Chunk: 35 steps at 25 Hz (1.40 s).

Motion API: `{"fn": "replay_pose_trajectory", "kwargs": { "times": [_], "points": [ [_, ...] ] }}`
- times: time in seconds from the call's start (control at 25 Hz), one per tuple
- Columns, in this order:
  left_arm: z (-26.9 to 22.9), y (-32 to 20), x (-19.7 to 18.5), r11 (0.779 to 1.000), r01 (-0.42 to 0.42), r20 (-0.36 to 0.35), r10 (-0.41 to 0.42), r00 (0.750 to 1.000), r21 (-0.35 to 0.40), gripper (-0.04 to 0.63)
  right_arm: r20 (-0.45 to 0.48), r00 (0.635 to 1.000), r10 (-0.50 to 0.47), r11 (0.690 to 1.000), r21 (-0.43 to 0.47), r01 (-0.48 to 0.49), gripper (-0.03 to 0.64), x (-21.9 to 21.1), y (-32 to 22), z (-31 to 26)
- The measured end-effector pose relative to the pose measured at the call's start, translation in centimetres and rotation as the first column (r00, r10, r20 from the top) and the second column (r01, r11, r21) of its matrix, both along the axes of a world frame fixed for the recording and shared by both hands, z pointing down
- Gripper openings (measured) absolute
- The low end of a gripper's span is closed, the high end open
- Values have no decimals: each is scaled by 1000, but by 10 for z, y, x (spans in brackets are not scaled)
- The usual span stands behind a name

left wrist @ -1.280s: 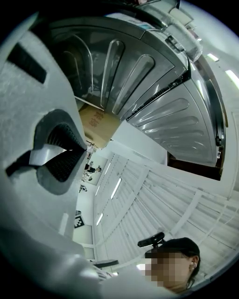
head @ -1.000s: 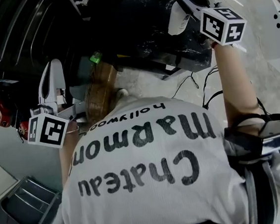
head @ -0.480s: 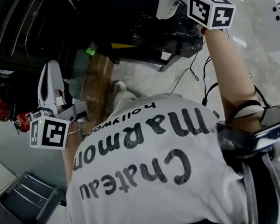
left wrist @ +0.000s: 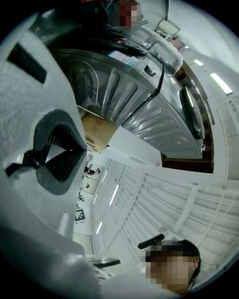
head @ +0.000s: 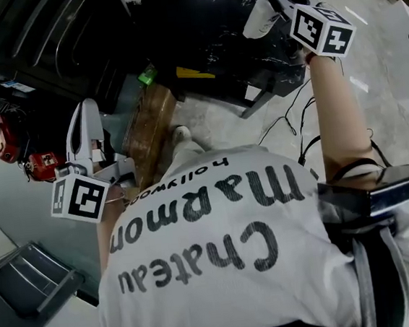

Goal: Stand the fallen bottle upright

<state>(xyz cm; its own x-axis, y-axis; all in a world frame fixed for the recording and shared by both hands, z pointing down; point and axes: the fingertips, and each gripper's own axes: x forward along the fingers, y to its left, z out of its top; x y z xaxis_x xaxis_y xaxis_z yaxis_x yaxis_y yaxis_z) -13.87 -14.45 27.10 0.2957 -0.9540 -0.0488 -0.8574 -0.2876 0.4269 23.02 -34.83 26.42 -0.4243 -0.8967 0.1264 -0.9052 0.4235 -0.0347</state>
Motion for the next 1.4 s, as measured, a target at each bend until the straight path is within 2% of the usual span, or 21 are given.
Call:
{"fn": "replay_pose_trajectory", "kwargs": {
  "times": [0.24,0.56,0.88,1.4],
  "points": [
    [11,-2,-10,1000,13,-62,-14,998,-11,15,-5,1000,14,1000,-5,-14,83,1,-6,6],
    [31,8,-12,998,35,-42,-37,998,-51,15,-33,999,37,999,-4,-37,83,1,-5,6],
    [38,17,-16,994,74,-36,-77,996,-81,15,-5,999,35,999,9,-35,83,6,-7,2],
    [33,23,-27,993,94,-22,-96,995,-66,15,-73,997,36,999,-3,-36,83,-7,-7,2]
  ]
}}
